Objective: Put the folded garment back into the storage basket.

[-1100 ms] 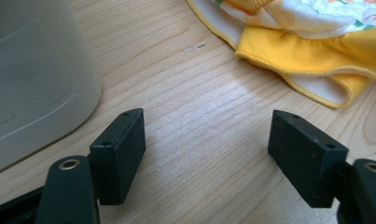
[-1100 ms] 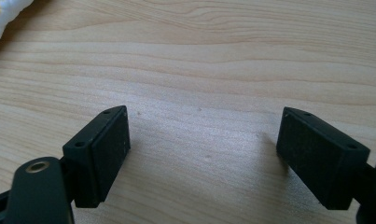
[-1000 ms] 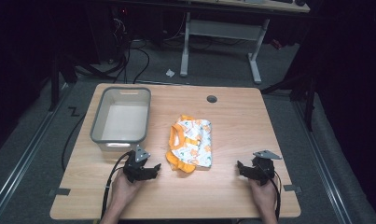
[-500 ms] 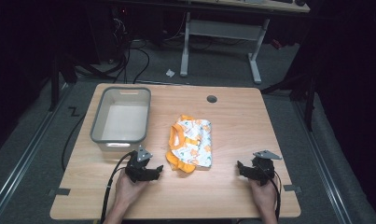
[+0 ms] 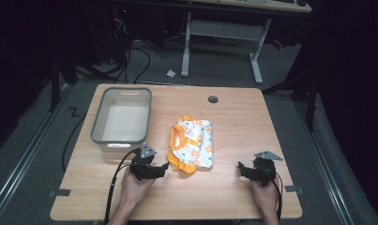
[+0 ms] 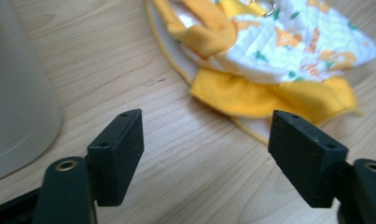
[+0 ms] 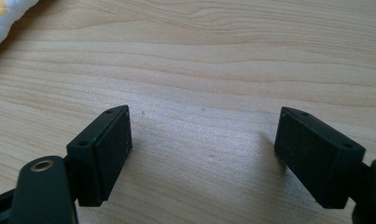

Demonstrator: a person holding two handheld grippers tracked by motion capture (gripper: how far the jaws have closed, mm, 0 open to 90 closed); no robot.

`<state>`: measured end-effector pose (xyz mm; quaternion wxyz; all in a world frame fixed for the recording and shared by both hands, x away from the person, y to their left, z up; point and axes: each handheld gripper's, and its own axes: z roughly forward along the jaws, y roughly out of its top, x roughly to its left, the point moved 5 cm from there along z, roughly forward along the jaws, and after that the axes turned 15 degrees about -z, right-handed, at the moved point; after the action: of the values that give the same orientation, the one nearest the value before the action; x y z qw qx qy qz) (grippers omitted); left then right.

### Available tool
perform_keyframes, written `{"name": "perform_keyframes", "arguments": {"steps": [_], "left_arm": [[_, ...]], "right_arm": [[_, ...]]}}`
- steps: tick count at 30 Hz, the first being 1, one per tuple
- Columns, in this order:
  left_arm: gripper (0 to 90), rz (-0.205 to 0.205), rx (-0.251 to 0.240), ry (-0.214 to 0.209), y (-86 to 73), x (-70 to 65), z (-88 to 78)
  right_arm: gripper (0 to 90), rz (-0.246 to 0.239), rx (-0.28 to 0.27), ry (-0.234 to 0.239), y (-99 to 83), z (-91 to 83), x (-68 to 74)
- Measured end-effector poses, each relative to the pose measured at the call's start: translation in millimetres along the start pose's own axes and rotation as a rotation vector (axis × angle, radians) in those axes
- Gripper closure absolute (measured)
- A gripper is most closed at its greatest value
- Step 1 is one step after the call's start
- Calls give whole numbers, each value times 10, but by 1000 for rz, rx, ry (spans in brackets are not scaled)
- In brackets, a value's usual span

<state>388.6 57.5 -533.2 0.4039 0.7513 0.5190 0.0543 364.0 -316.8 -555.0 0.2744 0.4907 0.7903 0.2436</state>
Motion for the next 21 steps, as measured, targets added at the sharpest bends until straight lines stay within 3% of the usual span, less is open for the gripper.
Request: {"name": "perform_keyframes", "arguments": {"steps": [11, 21], "left_arm": [[198, -3, 6, -18, 226, -147, 80], [193, 3, 44, -18, 375, -234, 246]], "right_arm": [[196, -2, -1, 0, 0, -2, 1], [196, -2, -1, 2, 0, -2, 4]]}}
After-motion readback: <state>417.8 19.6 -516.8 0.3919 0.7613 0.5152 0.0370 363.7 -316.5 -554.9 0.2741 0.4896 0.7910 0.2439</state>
